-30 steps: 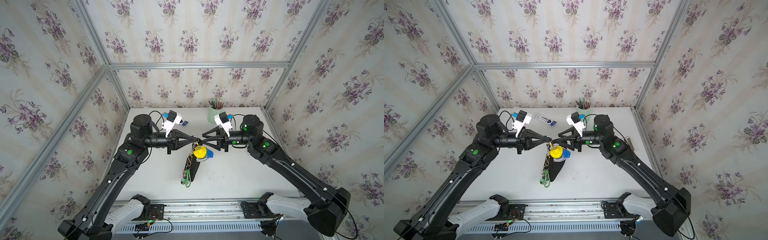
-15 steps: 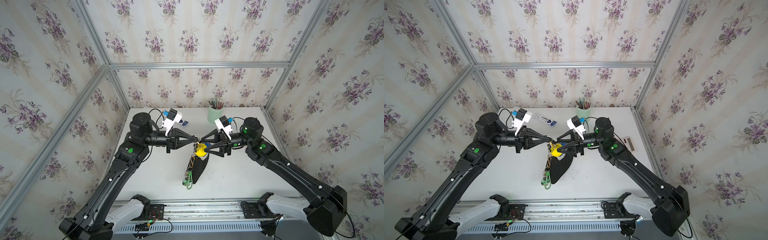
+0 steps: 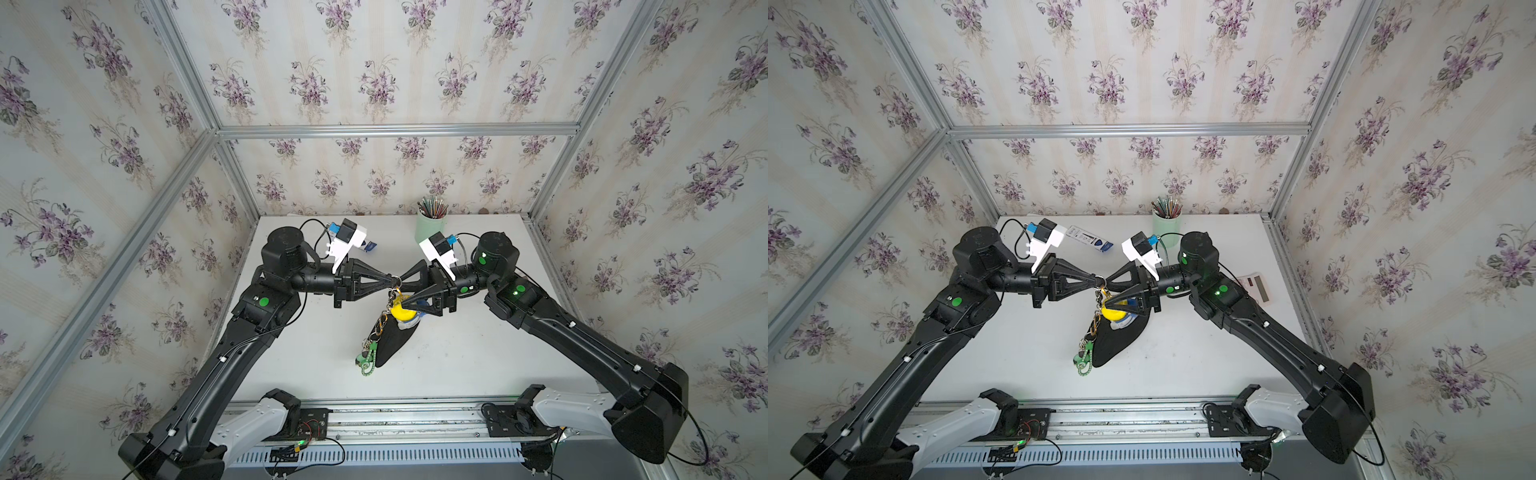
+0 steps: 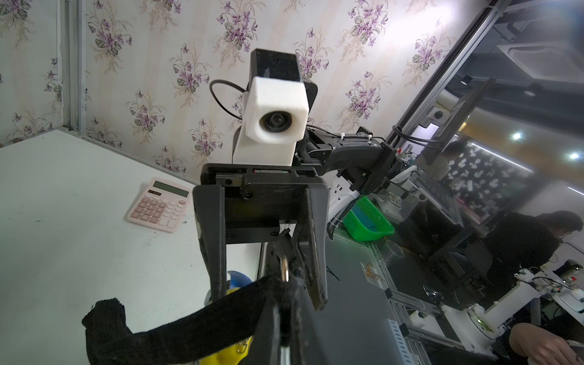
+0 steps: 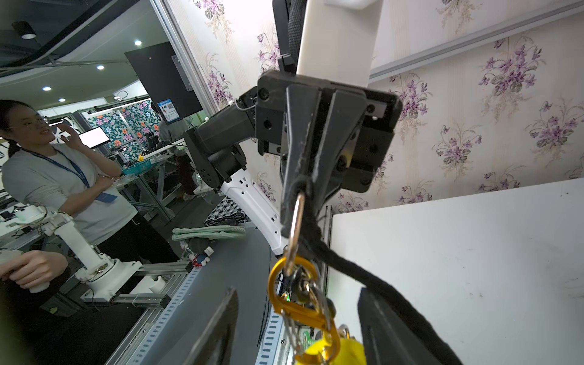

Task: Remove the decoration from the bag
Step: Remove the decoration item from the bag.

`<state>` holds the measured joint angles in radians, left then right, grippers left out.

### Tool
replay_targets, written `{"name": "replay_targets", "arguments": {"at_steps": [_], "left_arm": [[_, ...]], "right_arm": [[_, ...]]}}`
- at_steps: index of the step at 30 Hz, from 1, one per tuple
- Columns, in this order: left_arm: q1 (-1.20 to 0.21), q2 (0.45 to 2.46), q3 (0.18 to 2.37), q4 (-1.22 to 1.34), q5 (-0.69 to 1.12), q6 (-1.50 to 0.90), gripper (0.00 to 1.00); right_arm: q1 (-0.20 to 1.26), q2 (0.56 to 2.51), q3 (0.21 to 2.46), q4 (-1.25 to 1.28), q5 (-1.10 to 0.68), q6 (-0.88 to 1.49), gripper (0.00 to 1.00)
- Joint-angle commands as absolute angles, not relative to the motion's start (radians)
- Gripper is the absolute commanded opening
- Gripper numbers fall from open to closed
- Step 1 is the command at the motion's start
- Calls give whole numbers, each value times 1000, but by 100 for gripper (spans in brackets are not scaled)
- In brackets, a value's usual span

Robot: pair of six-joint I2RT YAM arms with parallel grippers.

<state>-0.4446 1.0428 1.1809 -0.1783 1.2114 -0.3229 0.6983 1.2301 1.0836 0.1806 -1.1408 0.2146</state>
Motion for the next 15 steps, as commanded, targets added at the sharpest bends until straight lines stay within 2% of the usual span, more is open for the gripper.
{"name": "replay_targets", "arguments": {"at_steps": [1, 8, 15], "left_arm": [[-445, 1036, 1179, -114, 1208, -323, 0], [-446, 1037, 1174, -99, 1203, -341, 0], [-448, 1037, 1165, -84, 1208, -346, 0]], "right_arm": [[703, 1227, 1084, 168, -1141, 194, 63], [704, 1218, 1080, 155, -1137, 184, 53], [704, 1204, 1073, 161, -1132, 186, 51]]}}
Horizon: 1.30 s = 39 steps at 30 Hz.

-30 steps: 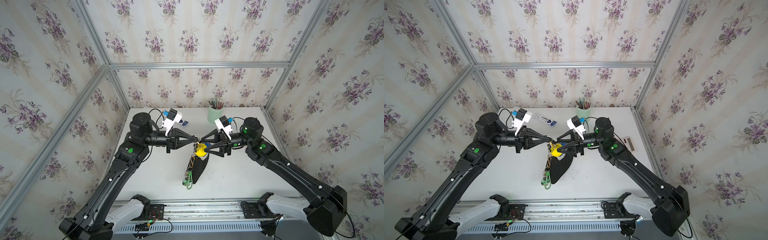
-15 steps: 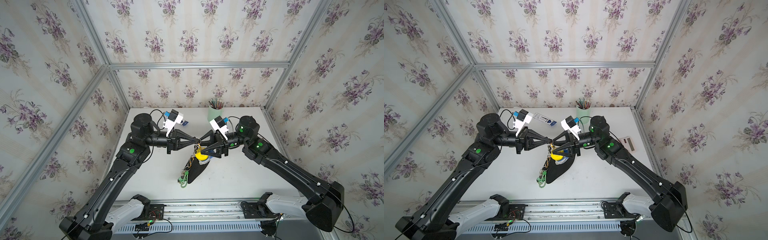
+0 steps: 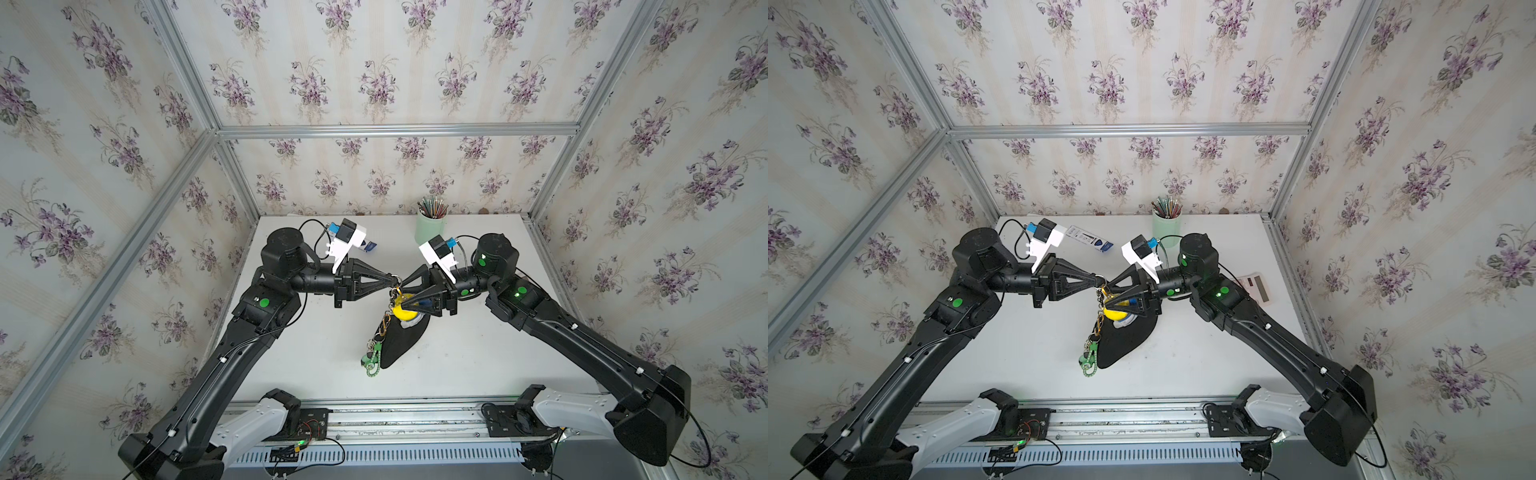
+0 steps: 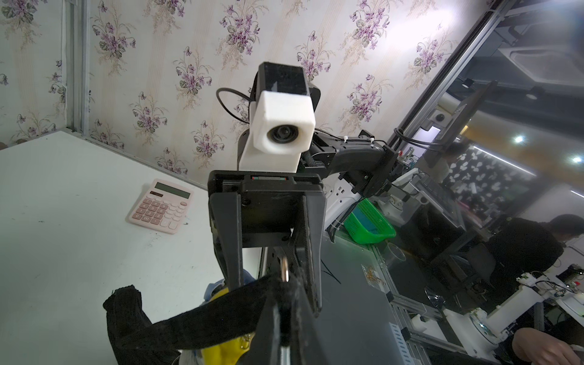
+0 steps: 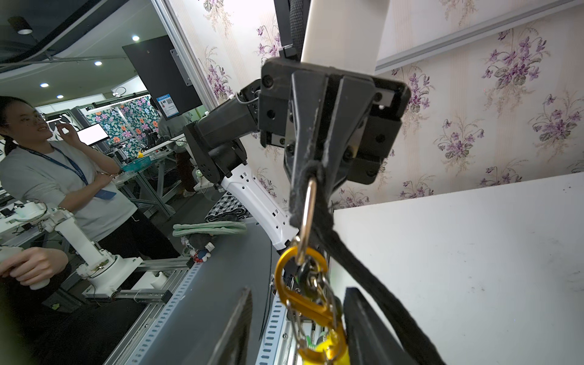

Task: Remove the decoration from the bag
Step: Remove the decoration item from the bag.

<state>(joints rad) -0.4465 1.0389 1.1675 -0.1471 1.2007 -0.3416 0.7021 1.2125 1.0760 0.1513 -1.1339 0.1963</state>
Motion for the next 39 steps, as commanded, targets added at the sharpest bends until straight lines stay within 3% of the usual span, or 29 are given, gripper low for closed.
{"name": "replay_targets", "arguments": {"at_steps": [1, 15, 39], "left_arm": [[-448, 1037, 1164, -81, 1208, -347, 0], [-456, 1043, 1152, -51, 1200, -367, 0], [-460, 1045, 1149, -44, 1185, -376, 0]], "right_arm": [[704, 1200, 1070, 166, -1131, 189, 51], [704, 1200, 1072, 172, -1052, 197, 51], [703, 1184, 1050, 207, -1093, 209, 30]]}}
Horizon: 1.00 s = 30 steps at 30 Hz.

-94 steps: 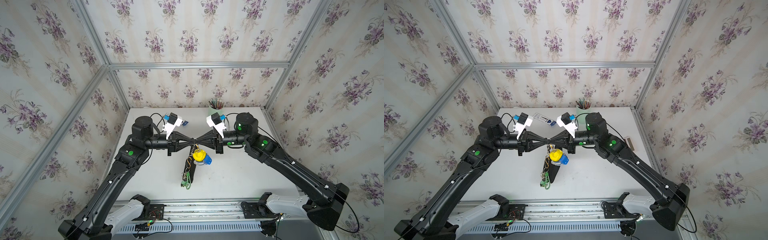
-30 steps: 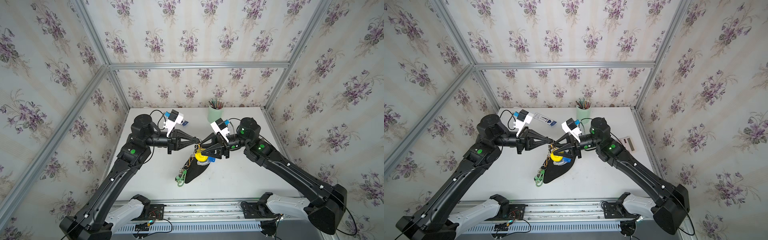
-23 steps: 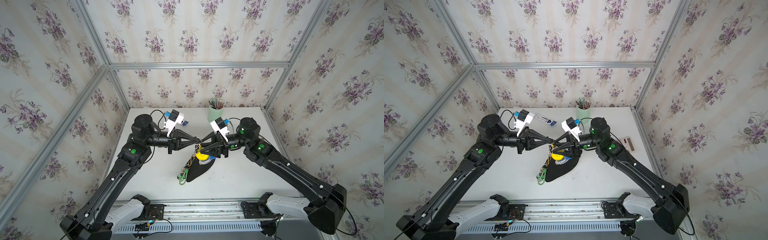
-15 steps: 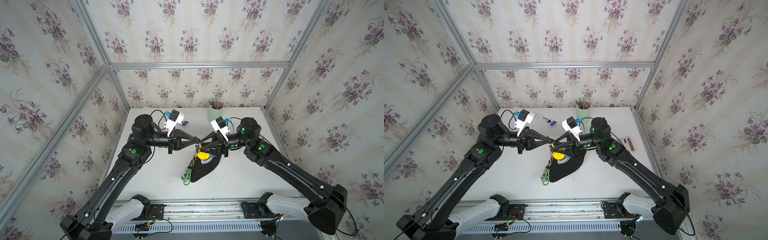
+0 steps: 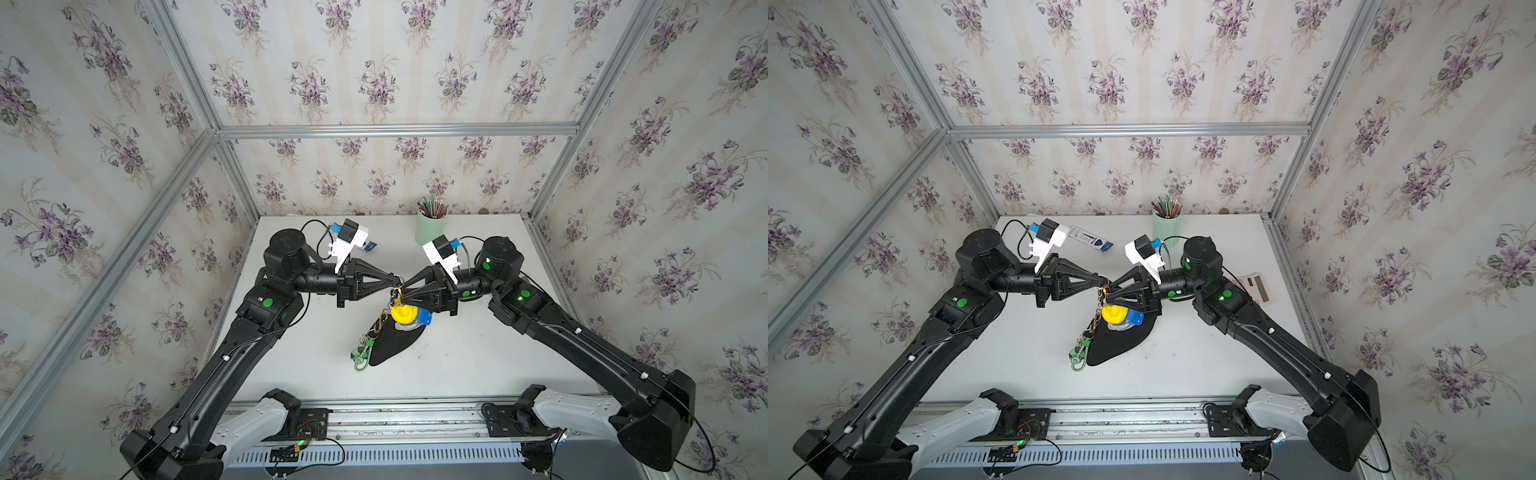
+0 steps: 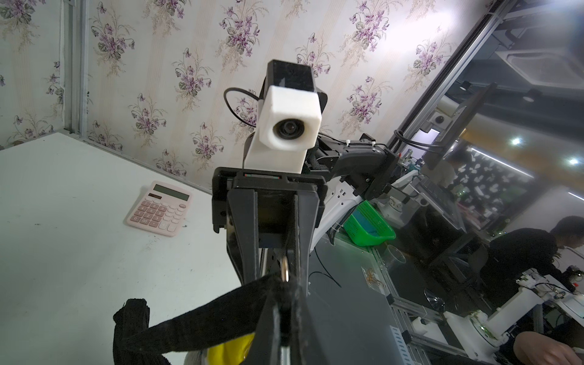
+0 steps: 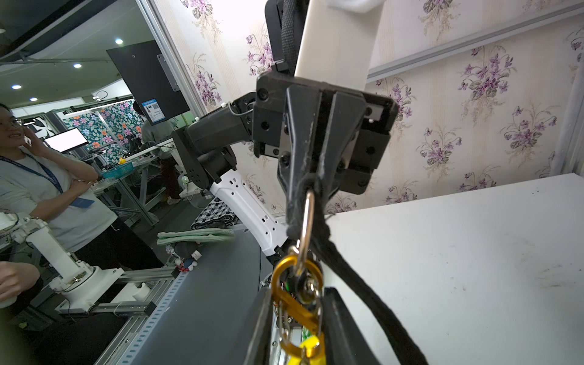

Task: Remove the decoration from the bag
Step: Remove the decoration item from the bag.

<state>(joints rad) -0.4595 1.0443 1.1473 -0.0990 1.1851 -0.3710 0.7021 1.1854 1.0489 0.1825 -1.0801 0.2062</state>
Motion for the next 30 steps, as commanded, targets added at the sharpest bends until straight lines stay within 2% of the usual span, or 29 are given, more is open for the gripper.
{"name": "replay_targets", "arguments": {"at_steps": [1, 8, 17, 30], "left_arm": [[-460, 1046, 1149, -43, 1184, -378, 0], [-460, 1045, 1148, -40, 1177, -382, 0], [-460, 1048, 1148, -43, 1167, -379, 0], [-460, 1049, 1155, -71, 1160, -355, 0]], "right_arm": [[704, 1184, 1049, 208, -1091, 210, 30], [704, 1193, 1055, 204, -1080, 210, 30], [704, 1201, 1073, 154, -1025, 183, 39], [704, 1195, 1076, 133, -1003, 165, 24]]}}
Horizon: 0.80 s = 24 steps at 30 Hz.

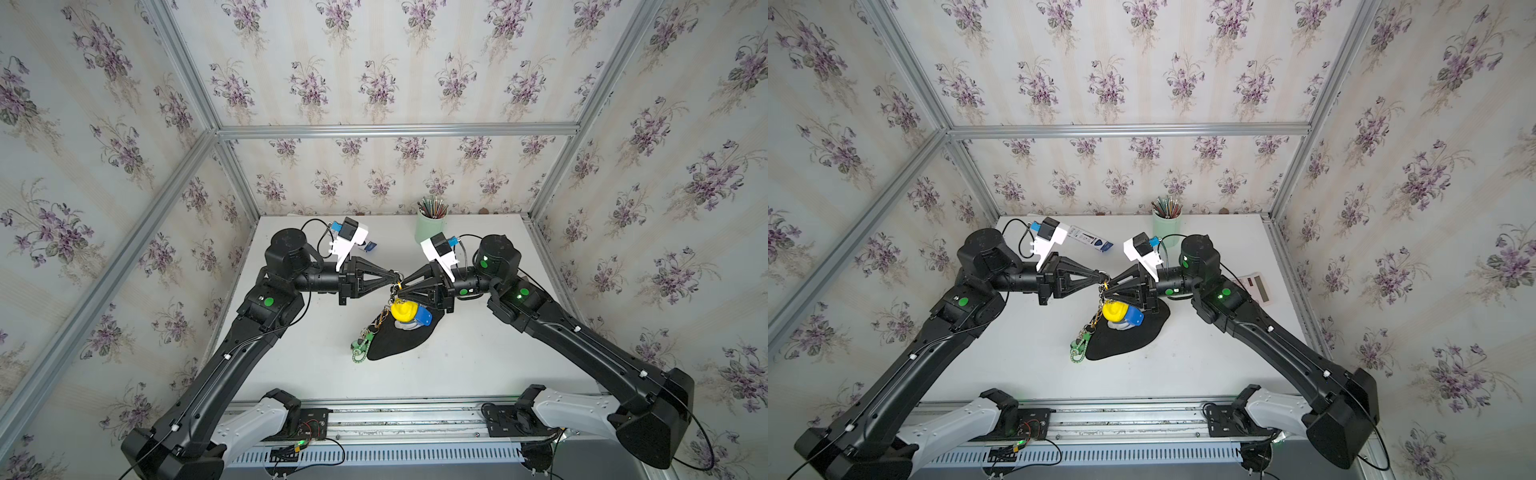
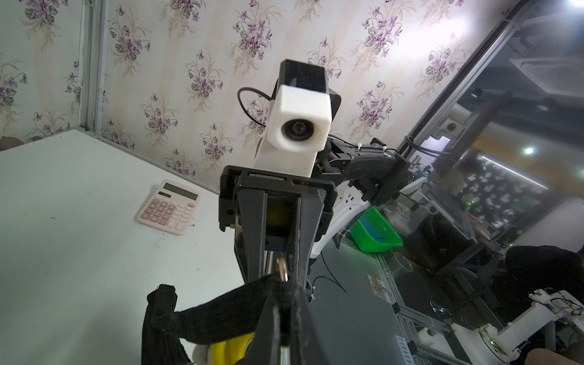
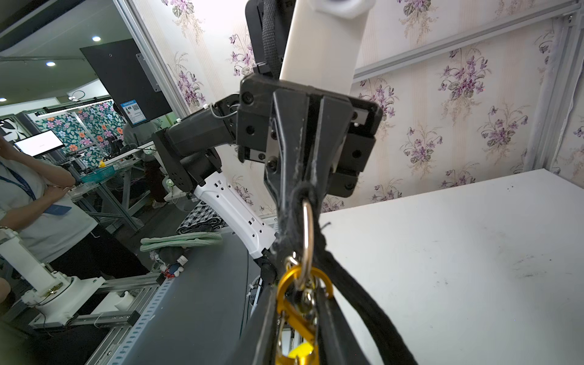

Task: Remove the decoration from the bag
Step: Remove the decoration item from the bag.

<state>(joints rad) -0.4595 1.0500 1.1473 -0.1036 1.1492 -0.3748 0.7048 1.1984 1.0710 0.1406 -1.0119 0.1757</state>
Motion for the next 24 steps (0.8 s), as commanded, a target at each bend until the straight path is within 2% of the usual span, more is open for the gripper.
{"name": "replay_targets", "arguments": {"at_steps": [1, 13, 24], "left_arm": [[-460, 1049, 1155, -74, 1160, -353, 0], [-460, 1048, 1143, -129, 1122, -312, 0], [-460, 1063, 1130, -132, 1126, -314, 0]], "right_arm": [[704, 1195, 1075, 133, -1006, 164, 23], [704, 1175, 1071, 154, -1048, 171, 15], [703, 1179, 1075, 207, -1089, 209, 14]]}}
